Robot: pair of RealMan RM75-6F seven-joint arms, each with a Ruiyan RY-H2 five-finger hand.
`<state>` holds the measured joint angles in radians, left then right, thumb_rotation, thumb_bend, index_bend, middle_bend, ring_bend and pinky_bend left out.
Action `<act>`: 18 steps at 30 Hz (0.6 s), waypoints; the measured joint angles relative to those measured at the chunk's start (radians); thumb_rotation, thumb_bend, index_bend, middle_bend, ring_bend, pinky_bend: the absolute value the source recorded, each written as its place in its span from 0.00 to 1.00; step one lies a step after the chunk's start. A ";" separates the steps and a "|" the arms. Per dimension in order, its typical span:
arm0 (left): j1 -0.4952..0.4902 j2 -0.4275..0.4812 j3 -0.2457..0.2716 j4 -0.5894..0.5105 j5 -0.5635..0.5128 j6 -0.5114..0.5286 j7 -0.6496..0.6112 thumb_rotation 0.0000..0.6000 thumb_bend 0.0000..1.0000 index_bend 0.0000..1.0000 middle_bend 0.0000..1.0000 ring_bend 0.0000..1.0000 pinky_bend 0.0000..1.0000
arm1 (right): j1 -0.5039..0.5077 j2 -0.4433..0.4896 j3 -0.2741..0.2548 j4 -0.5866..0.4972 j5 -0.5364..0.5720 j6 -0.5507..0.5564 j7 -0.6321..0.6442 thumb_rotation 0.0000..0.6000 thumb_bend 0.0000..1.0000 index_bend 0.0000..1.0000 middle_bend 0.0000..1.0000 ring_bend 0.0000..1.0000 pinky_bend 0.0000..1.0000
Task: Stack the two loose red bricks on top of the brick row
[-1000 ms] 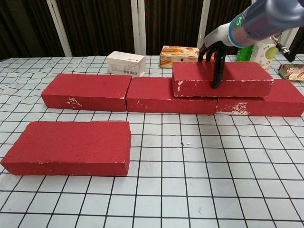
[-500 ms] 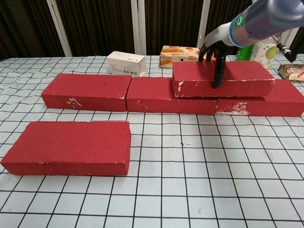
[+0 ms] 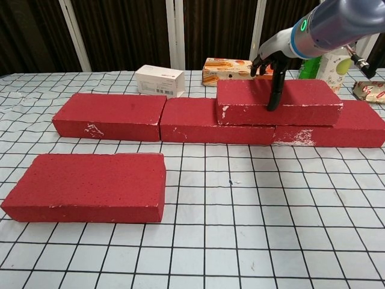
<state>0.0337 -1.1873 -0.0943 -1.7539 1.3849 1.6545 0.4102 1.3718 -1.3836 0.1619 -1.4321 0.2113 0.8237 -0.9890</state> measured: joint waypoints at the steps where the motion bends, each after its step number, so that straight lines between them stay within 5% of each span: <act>1: 0.000 0.000 0.000 0.000 0.000 0.000 0.000 1.00 0.00 0.02 0.00 0.00 0.17 | 0.000 -0.001 0.000 0.001 0.000 0.001 0.000 1.00 0.15 0.11 0.08 0.00 0.00; 11: 0.000 0.001 -0.006 0.002 -0.011 0.000 -0.005 1.00 0.00 0.02 0.00 0.00 0.17 | 0.005 0.051 0.011 -0.061 0.005 0.007 -0.001 1.00 0.15 0.08 0.00 0.00 0.00; 18: -0.002 0.005 -0.005 0.005 -0.008 -0.005 -0.017 1.00 0.00 0.02 0.00 0.00 0.17 | -0.038 0.208 0.059 -0.261 -0.094 0.060 0.085 1.00 0.15 0.06 0.00 0.00 0.00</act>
<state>0.0320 -1.1822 -0.0998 -1.7488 1.3770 1.6499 0.3936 1.3335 -1.1755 0.2205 -1.6936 0.1174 0.8842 -0.9040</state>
